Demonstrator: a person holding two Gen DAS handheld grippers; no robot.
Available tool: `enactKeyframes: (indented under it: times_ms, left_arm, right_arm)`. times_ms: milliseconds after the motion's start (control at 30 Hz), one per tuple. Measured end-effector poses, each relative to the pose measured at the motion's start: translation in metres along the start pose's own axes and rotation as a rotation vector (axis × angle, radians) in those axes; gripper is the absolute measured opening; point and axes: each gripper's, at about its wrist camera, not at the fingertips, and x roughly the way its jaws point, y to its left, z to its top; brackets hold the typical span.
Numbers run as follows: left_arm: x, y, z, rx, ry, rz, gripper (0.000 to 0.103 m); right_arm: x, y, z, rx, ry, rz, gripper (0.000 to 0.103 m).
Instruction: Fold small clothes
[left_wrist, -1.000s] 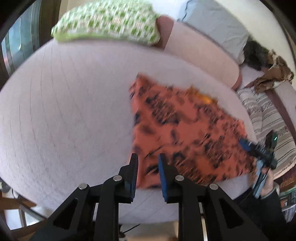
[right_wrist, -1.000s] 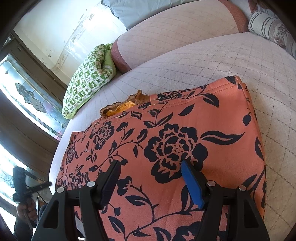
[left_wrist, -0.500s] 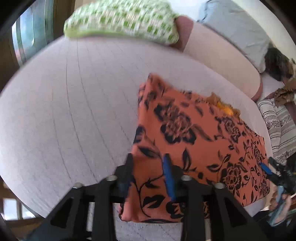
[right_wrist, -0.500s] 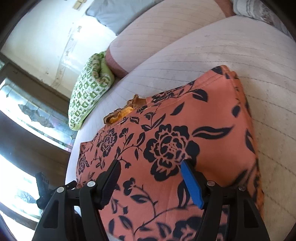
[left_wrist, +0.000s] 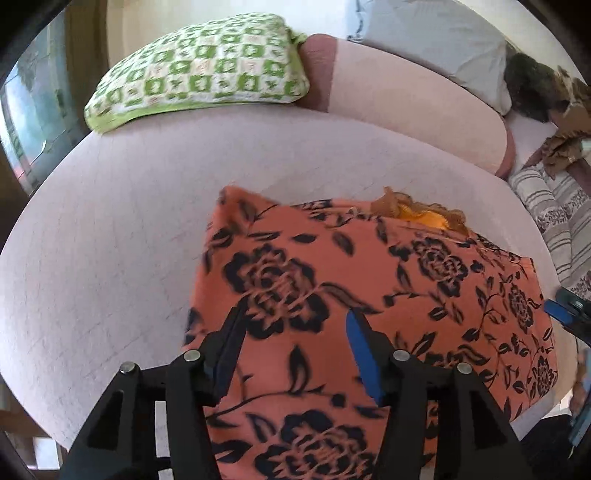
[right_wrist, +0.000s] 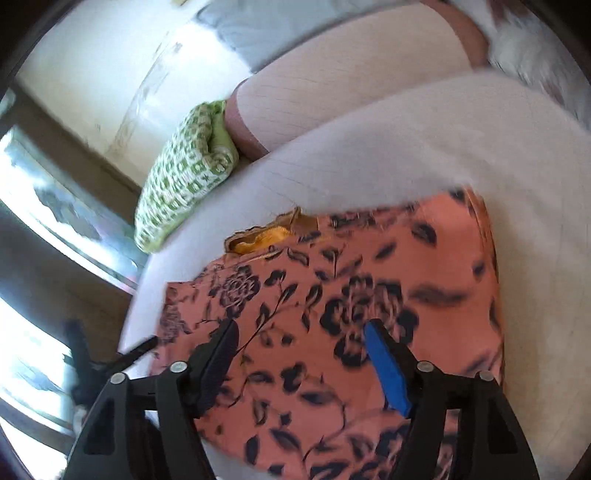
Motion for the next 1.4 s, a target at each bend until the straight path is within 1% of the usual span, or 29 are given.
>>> enactKeyframes:
  times_ms: [33,100,133,167,233,267,333,367,400,433,500,567,600,667,700,733,767,800,867,900,933,967,1000,1033,1100,1133,1200,1300,1400]
  left_arm:
    - [0.001,-0.003,0.001,0.002,0.001,-0.001,0.058]
    - [0.005,-0.009,0.004,0.01,0.005,0.004,0.058]
    - [0.008,-0.013,0.006,0.016,0.011,0.006,0.058]
    - [0.01,-0.015,0.006,0.023,0.016,0.007,0.058]
    - [0.016,-0.018,0.007,0.033,0.02,0.018,0.058]
    - [0.021,-0.019,0.007,0.034,0.028,0.024,0.058]
    - [0.03,-0.021,0.008,0.024,0.052,0.016,0.058]
    - [0.035,-0.02,0.007,0.018,0.067,0.011,0.059]
    - [0.039,-0.019,0.006,0.019,0.077,0.017,0.059]
    - [0.043,-0.019,0.005,0.027,0.084,0.026,0.059]
    - [0.041,-0.018,0.003,0.045,0.075,0.028,0.059]
    - [0.038,-0.017,0.004,0.05,0.062,0.034,0.061]
    - [0.039,-0.016,0.004,0.053,0.066,0.038,0.061]
    - [0.042,-0.014,0.002,0.05,0.067,0.033,0.061]
    - [0.042,-0.014,0.002,0.05,0.064,0.034,0.061]
    - [0.042,-0.014,0.001,0.055,0.063,0.036,0.062]
    - [0.041,-0.015,0.002,0.065,0.065,0.041,0.062]
    - [0.04,-0.015,0.0,0.068,0.063,0.041,0.062]
    - [0.042,-0.013,-0.001,0.068,0.063,0.038,0.064]
    - [0.042,-0.015,-0.001,0.072,0.062,0.043,0.064]
    - [0.042,-0.017,-0.001,0.073,0.061,0.05,0.065]
    - [0.041,-0.018,-0.001,0.07,0.063,0.054,0.065]
    - [0.041,-0.019,0.0,0.068,0.069,0.054,0.065]
    - [0.039,-0.02,0.0,0.065,0.074,0.052,0.065]
    - [0.032,-0.016,0.0,0.045,0.06,0.043,0.066]
    - [0.029,-0.015,-0.001,0.035,0.055,0.043,0.066]
    - [0.019,-0.012,-0.005,0.016,0.029,0.032,0.066]
    - [0.009,-0.011,-0.014,0.0,0.002,0.023,0.067]
    - [0.005,-0.017,-0.024,-0.004,-0.005,0.0,0.068]
  right_arm:
    - [0.009,-0.007,0.003,0.028,0.014,-0.015,0.079]
    - [0.031,-0.036,0.007,0.104,0.067,-0.09,0.079]
    - [0.032,-0.046,0.008,0.133,0.054,-0.096,0.078]
    - [0.026,-0.045,0.009,0.129,0.05,-0.084,0.078]
    - [0.015,-0.037,0.014,0.079,0.038,-0.142,0.078]
    - [0.009,-0.036,0.017,0.072,0.022,-0.147,0.078]
    - [0.007,-0.038,0.026,0.071,-0.008,-0.091,0.08]
    - [0.011,-0.042,0.029,0.071,-0.01,-0.096,0.081]
    - [0.025,-0.056,0.032,0.095,0.025,-0.148,0.082]
    - [0.033,-0.068,0.034,0.141,0.053,-0.154,0.081]
    - [0.017,-0.072,0.039,0.224,0.002,-0.095,0.081]
    - [0.001,-0.057,0.049,0.168,-0.063,-0.053,0.081]
    - [-0.001,-0.053,0.054,0.139,-0.076,-0.053,0.082]
    - [0.018,-0.059,0.067,0.141,-0.036,-0.048,0.082]
    - [0.029,-0.067,0.069,0.148,-0.006,-0.076,0.082]
    - [0.042,-0.086,0.07,0.202,0.037,-0.142,0.078]
    - [0.038,-0.095,0.072,0.264,0.002,-0.097,0.078]
    - [0.028,-0.091,0.075,0.264,-0.031,-0.06,0.078]
    - [0.015,-0.078,0.08,0.195,-0.09,0.01,0.08]
    - [0.019,-0.075,0.083,0.155,-0.082,-0.004,0.084]
    - [0.031,-0.082,0.085,0.147,-0.033,-0.074,0.085]
    - [0.04,-0.095,0.085,0.175,0.007,-0.105,0.084]
    - [0.037,-0.108,0.082,0.246,-0.018,-0.064,0.08]
    - [0.025,-0.106,0.081,0.265,-0.049,-0.05,0.08]
    - [0.002,-0.091,0.075,0.229,-0.084,-0.074,0.082]
    - [-0.019,-0.08,0.066,0.192,-0.116,-0.067,0.082]
    - [-0.045,-0.068,0.045,0.183,-0.126,-0.033,0.082]
    - [-0.09,-0.059,-0.015,0.254,-0.137,0.031,0.082]
    - [-0.103,-0.061,-0.08,0.391,-0.138,0.084,0.082]
